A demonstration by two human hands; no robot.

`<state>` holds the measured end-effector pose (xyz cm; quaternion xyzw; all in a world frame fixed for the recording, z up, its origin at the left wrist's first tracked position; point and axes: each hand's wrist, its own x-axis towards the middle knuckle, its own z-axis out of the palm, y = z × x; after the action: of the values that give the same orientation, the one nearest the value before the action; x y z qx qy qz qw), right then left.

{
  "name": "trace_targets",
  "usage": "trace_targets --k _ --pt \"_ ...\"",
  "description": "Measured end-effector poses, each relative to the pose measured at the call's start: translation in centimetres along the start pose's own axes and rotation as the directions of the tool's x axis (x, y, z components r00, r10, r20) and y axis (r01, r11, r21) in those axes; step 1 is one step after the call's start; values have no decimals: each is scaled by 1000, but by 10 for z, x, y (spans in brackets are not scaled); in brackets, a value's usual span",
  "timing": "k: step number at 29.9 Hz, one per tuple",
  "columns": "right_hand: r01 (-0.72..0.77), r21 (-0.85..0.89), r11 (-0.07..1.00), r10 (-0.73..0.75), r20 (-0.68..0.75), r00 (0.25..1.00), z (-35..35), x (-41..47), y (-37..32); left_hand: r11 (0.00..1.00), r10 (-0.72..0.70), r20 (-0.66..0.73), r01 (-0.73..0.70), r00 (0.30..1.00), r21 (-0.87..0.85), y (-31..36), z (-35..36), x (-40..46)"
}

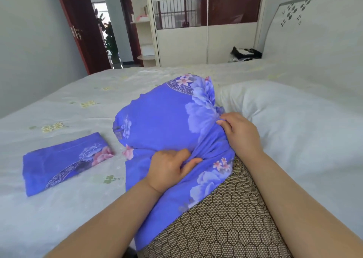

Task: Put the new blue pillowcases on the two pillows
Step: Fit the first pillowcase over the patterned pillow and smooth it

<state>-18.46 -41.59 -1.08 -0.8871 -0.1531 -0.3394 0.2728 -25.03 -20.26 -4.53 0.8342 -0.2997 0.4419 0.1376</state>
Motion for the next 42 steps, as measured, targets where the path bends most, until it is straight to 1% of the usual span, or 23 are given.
trace_targets --k 2,4,5,7,10,11,12,14,16,17,19,21,23,25,26,27,28,30,32,35,38,40,42 --pt "-5 -31 999 6 48 999 6 2 -1 1000 5 -15 -5 1000 -14 4 1 -4" --pt "-67 -5 998 67 45 997 6 4 -5 989 -149 70 150 986 -3 10 -1 -4" --pt "-117 23 993 115 60 992 4 6 -7 958 -287 123 288 950 10 12 -2 -2" --pt "-148 36 988 143 120 982 0 6 -10 849 -519 196 529 832 0 9 -5 1" --pt "-87 65 994 75 166 983 -7 -4 -22 667 -693 312 742 650 -65 -13 -19 17" --pt "-83 94 992 65 178 982 -11 -8 -26 657 -707 331 753 625 -20 -22 -25 29" --pt "-82 125 989 58 186 981 -13 -10 -30 681 -706 317 729 633 61 -31 -30 43" --pt "-48 186 981 11 197 980 -18 -13 -37 741 -671 182 646 719 181 -46 -35 76" --pt "-11 276 961 -59 244 968 -23 -16 -48 816 -568 35 557 822 153 -59 -34 112" --pt "-3 318 948 -88 269 959 -25 -17 -52 849 -517 16 510 856 139 -66 -31 131" --pt "-36 387 922 -98 321 942 -32 -19 -58 889 -449 64 438 891 130 -76 -21 171" --pt "-91 445 891 -94 377 921 -38 -20 -60 872 -489 175 473 854 127 -82 -12 201" --pt "-177 498 849 -75 445 892 -46 -19 -60 797 -602 314 577 734 177 -88 -4 216" --pt "-249 538 805 -79 513 855 -49 -20 -55 744 -668 386 588 636 318 -91 0 216" --pt "-285 574 768 -75 523 849 -49 -21 -51 735 -678 395 555 620 390 -93 0 213" --pt "-316 616 721 -47 499 865 -49 -22 -46 728 -682 396 515 615 453 -96 0 210" --pt "-309 633 710 17 422 906 -46 -23 -39 717 -688 395 484 609 502 -100 0 205" --pt "-197 522 830 118 181 976 -39 -23 -26 688 -712 391 468 583 554 -111 -2 197" --pt "-150 409 900 127 83 988 -34 -19 -23 655 -748 367 524 553 545 -121 -6 190" --pt "-153 414 897 131 81 988 -28 -2 -35 642 -761 318 591 565 488 -127 -10 184" --pt "-151 550 821 151 46 988 -30 29 -64 643 -762 294 623 577 444 -122 -7 184" --pt "-142 544 827 71 150 986 -27 44 -87 664 -741 283 604 608 441 -112 -1 188" --pt "-23 301 953 -90 357 930 -19 41 -110 696 -703 245 574 668 431 -105 1 193"
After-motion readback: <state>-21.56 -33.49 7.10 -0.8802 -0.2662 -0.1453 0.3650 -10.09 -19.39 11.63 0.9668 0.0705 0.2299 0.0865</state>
